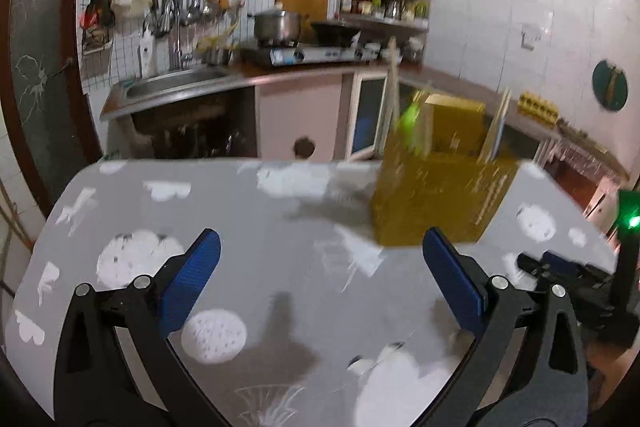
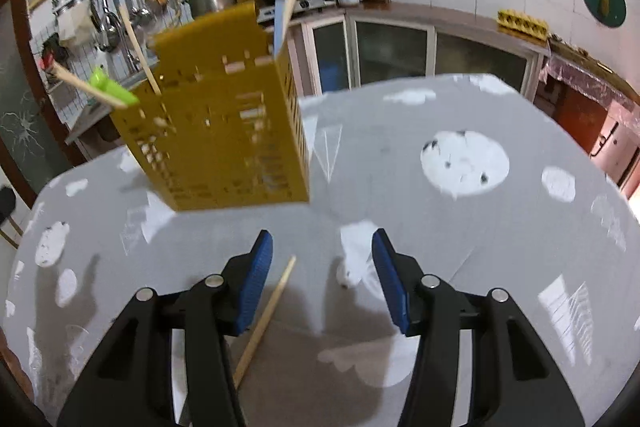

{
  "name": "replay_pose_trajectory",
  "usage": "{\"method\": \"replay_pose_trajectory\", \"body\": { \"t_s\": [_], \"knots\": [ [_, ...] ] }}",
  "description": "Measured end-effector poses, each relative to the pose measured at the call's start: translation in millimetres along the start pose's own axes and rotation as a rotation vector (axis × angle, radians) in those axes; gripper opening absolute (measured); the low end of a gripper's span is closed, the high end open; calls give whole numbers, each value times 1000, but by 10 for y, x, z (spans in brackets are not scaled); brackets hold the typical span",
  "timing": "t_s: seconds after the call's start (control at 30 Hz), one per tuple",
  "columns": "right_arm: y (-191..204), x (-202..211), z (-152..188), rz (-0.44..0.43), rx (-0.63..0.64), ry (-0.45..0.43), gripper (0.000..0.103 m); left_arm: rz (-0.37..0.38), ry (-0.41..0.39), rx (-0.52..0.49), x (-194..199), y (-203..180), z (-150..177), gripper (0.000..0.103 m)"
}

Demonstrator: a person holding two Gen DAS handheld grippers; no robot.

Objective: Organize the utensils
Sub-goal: 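Move both open tools back toward the grey spoon and last chopstick, then close the left tool on the grey spoon handle while the right tool grasps the chopstick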

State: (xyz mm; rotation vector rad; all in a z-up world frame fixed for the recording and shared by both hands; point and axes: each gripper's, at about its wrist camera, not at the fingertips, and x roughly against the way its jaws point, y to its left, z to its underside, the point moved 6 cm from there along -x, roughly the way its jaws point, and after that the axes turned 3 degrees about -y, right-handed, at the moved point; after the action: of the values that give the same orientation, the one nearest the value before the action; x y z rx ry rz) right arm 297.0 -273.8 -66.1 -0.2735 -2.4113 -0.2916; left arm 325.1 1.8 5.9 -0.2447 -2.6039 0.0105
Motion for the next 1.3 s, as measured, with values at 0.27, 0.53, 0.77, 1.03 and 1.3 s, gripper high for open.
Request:
{"method": "replay_pose_trajectory", "body": {
  "t_s": [0.27, 0.53, 0.77, 1.03, 1.3],
  "knots": [
    [109, -229, 158, 43, -17, 55, 44, -24, 115, 22, -385, 216, 398, 98],
    [262, -460, 219, 61, -8, 131, 15, -26, 117, 16, -411, 130, 437, 98],
    [149, -324, 206, 11, -4, 136, 5, 2, 140, 11, -394, -98, 500, 98],
    [-380, -109, 228, 16, -16, 133, 5, 99, 208, -39, -374, -649, 655, 98],
    [-785, -20, 271, 11, -28, 133, 5, 142, 300, -130, -413, -1157, 930, 98]
  ]
}}
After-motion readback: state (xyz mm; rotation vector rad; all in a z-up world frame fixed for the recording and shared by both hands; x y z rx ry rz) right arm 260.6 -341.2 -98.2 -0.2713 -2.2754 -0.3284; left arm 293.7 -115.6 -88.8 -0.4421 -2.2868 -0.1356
